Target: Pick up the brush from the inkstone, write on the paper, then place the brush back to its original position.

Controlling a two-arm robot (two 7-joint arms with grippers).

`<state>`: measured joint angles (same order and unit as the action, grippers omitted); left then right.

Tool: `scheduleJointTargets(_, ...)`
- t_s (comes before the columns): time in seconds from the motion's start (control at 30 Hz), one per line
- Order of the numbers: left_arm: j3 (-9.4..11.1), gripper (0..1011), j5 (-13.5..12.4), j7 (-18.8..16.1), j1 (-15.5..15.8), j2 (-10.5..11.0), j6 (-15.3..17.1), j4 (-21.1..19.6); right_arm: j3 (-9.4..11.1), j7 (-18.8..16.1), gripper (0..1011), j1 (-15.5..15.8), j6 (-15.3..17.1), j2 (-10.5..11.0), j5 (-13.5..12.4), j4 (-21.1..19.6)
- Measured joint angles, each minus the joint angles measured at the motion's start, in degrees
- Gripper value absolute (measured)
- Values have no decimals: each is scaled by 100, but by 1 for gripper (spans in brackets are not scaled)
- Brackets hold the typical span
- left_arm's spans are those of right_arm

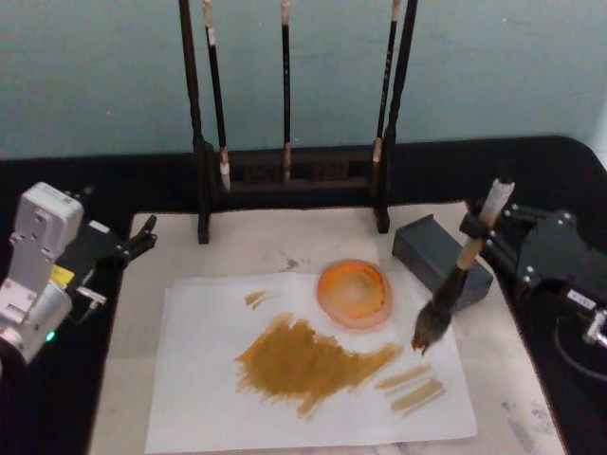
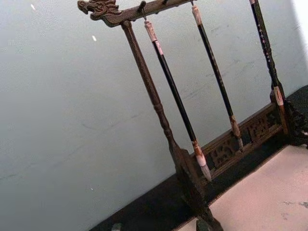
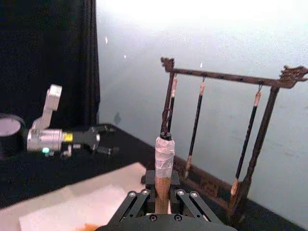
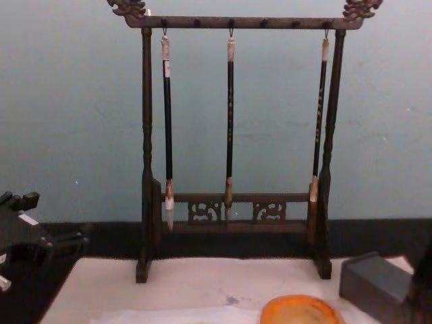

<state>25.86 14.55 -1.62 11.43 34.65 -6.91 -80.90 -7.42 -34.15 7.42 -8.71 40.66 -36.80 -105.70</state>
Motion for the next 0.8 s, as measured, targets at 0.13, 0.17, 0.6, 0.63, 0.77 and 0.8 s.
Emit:
scheduleJointTargets(0.13, 0, 1010, 0, 0, 0, 0, 0, 0, -43, -16, 158, -149, -32, -122, -111, 109)
scheduleJointTargets(0.17, 0, 1010, 0, 0, 0, 0, 0, 0, -68, -17, 158, -245, -49, -203, -175, 181)
scheduleJointTargets(0.6, 0, 1010, 0, 0, 1, 0, 0, 0, -286, 46, 158, -1025, -26, -852, -793, 859)
scheduleJointTargets(0.63, 0, 1010, 0, 0, 0, 0, 0, 0, -306, 68, 156, -1093, 12, -914, -874, 928)
scheduleJointTargets(0.77, 0, 1010, 0, 0, 0, 0, 0, 0, -322, 110, 158, -1263, 173, -1105, -1248, 1127)
scheduleJointTargets(0.8, 0, 1010, 0, 0, 1, 0, 0, 0, -323, 116, 158, -1293, 203, -1138, -1329, 1167)
